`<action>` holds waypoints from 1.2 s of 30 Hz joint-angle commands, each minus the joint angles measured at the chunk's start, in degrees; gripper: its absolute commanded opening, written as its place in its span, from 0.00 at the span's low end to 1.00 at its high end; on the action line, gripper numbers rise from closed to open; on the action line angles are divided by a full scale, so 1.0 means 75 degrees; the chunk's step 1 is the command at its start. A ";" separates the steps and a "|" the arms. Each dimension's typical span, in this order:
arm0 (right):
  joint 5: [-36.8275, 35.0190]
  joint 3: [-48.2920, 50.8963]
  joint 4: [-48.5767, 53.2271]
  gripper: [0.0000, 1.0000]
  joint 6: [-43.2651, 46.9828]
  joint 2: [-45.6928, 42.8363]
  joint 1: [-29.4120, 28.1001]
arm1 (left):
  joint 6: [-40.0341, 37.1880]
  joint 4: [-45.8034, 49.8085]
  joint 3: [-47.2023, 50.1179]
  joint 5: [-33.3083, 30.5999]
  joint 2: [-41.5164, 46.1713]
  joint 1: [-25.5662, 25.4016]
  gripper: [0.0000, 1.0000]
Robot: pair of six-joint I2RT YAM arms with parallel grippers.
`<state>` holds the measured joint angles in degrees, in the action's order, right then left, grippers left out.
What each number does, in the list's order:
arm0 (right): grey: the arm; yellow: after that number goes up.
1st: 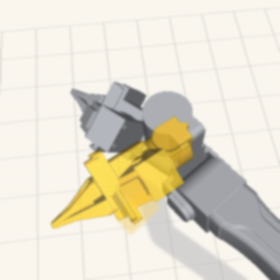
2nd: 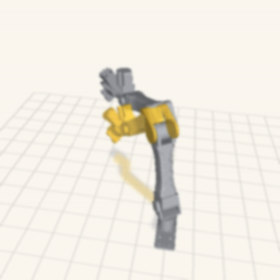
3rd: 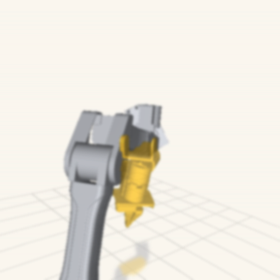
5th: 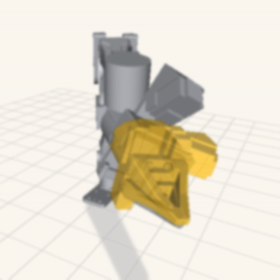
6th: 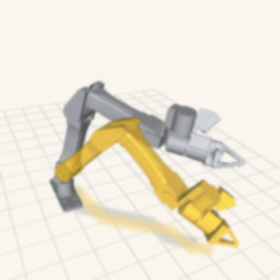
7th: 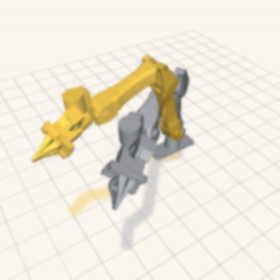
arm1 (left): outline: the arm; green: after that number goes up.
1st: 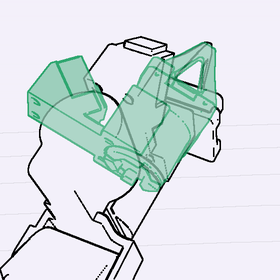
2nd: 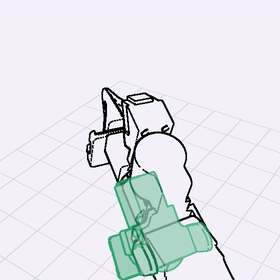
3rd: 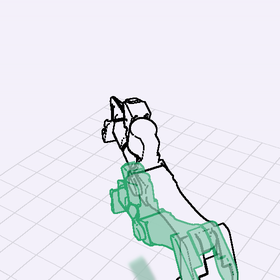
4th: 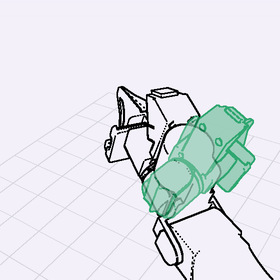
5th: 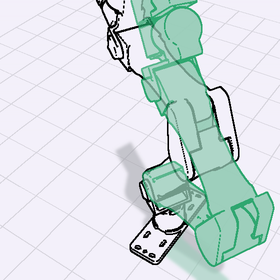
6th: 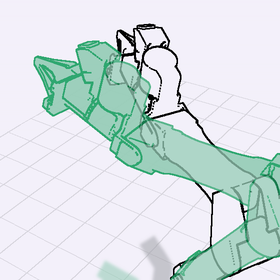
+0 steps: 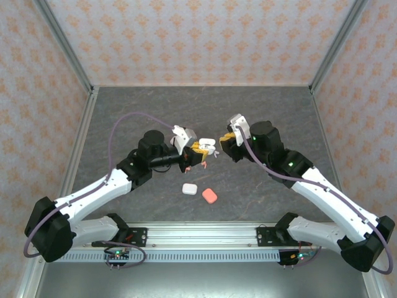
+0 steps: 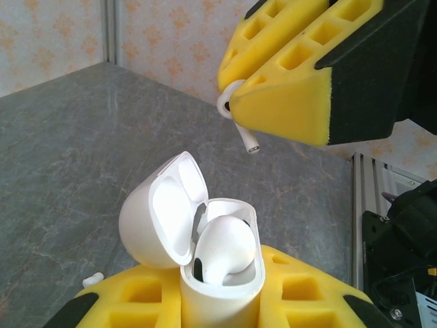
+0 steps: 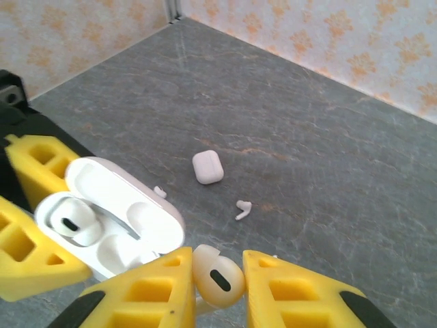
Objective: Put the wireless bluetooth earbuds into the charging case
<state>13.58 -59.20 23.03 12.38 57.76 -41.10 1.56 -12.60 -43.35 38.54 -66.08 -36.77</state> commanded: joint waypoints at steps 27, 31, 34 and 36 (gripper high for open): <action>0.0416 -0.0059 -0.0570 0.21 0.0318 0.0470 -0.0320 | 0.0096 -0.0042 -0.0385 0.0114 -0.0118 -0.0055 0.00; 0.0369 0.0085 -0.0560 0.21 0.0327 0.0400 -0.0332 | 0.0131 -0.0090 -0.0367 0.0081 -0.0118 -0.0051 0.00; 0.0325 0.0161 -0.0551 0.21 0.0328 0.0351 -0.0332 | 0.0131 -0.0103 -0.0369 0.0064 -0.0129 -0.0050 0.00; 0.0250 0.0195 -0.0516 0.21 0.0344 0.0317 -0.0332 | 0.0137 -0.0094 -0.0360 0.0065 -0.0127 -0.0051 0.00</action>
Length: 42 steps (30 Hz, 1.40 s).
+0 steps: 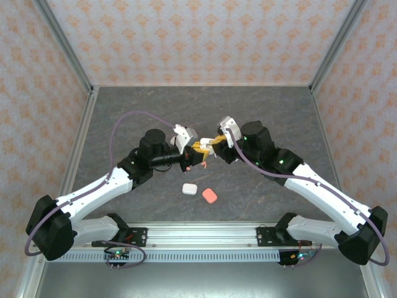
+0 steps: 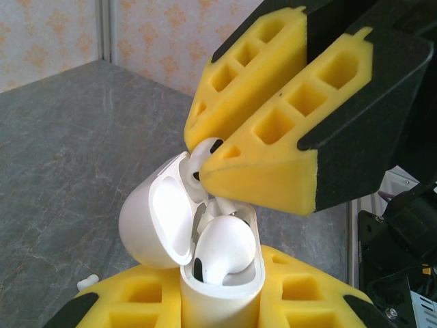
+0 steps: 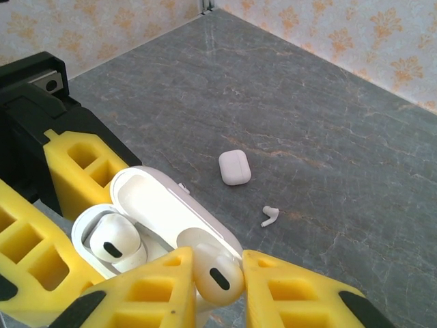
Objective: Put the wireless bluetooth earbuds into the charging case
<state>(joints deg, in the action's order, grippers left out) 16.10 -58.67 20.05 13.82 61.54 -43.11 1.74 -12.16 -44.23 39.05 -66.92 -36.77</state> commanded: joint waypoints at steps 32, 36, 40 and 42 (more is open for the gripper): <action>0.0663 -0.0211 0.0121 0.39 -0.0489 -0.0224 -0.0064 | 0.0167 -0.0485 0.0035 0.0055 0.0133 -0.0054 0.00; 0.0397 -0.0450 0.0292 0.44 -0.0586 -0.0202 -0.0032 | 0.0167 -0.0534 0.0083 0.0055 0.0165 -0.0057 0.00; 0.0535 -0.0660 0.0365 0.48 -0.0822 -0.0239 0.0138 | 0.0161 -0.0551 0.0098 0.0057 0.0156 -0.0053 0.00; 0.0764 -0.0727 0.0323 0.51 -0.0994 -0.0328 0.0293 | 0.0155 -0.0569 0.0113 0.0044 0.0156 -0.0054 0.00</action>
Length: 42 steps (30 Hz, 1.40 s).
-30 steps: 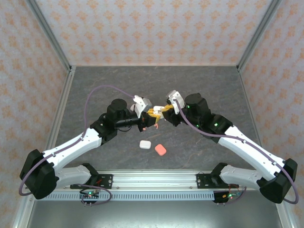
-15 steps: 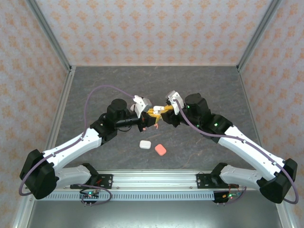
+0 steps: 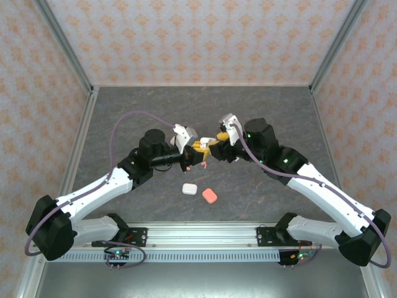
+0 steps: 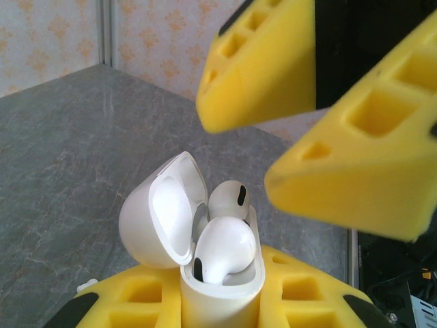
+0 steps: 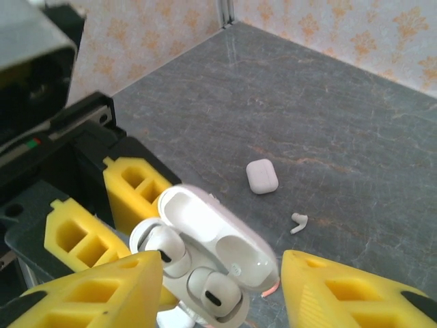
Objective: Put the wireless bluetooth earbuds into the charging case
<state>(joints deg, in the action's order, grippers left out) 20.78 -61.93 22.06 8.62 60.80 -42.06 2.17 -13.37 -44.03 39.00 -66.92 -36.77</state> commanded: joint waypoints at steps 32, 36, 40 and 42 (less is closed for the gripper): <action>0.4794 0.0648 -0.2516 0.89 -0.2478 0.0427 0.1202 | 0.0098 -0.0744 0.0196 0.0321 0.0309 -0.0054 0.00; 0.4689 0.0719 -0.2368 0.86 -0.2315 0.0143 0.1196 | 0.0037 -0.0624 0.0171 0.0274 0.0309 -0.0045 0.00; 0.4532 0.0949 -0.2309 0.84 -0.2263 -0.0172 0.1198 | 0.0000 -0.0562 0.0175 0.0249 0.0306 -0.0054 0.00; 0.4442 0.1080 -0.2300 0.84 -0.2274 -0.0297 0.1202 | -0.0007 -0.0558 0.0165 0.0237 0.0310 -0.0054 0.00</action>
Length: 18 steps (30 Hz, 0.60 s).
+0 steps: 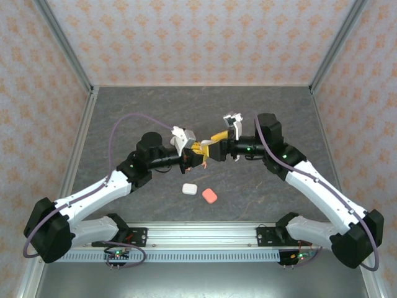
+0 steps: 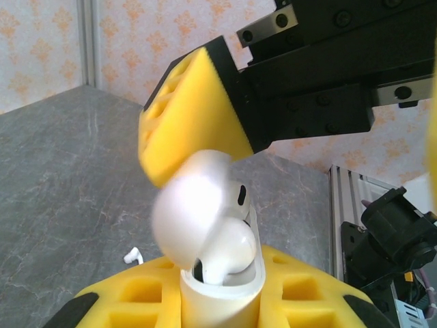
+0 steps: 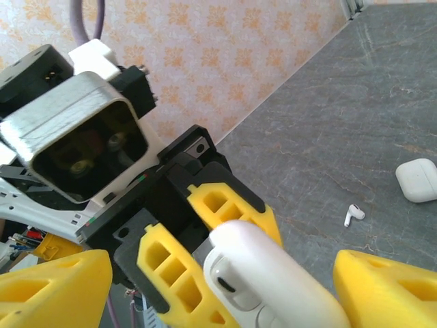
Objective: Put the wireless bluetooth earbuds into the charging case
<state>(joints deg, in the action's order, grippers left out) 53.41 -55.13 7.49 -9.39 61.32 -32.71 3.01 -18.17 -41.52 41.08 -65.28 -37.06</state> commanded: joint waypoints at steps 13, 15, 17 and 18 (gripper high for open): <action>-0.2718 -0.0189 0.1289 0.88 0.0363 -0.0664 0.0024 | 0.0036 0.0313 -0.0319 -0.0471 -0.0057 -0.0001 0.00; -0.3745 -0.0107 0.1418 0.93 0.0102 -0.0846 0.0065 | 0.0095 0.0489 -0.0466 -0.0519 -0.0246 0.0039 0.00; -0.4683 0.0036 0.1559 0.95 -0.0195 -0.1020 0.0104 | 0.0198 0.0656 -0.0657 -0.0560 -0.0507 0.0143 0.00; -0.5089 0.0124 0.1604 0.96 -0.0383 -0.1109 0.0126 | 0.0287 0.0729 -0.0753 -0.0589 -0.0654 0.0213 0.00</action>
<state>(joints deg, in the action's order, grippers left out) 29.04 -54.22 17.15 -9.13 55.61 -32.29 3.51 -14.59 -44.05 38.50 -68.07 -36.71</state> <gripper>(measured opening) 0.953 0.209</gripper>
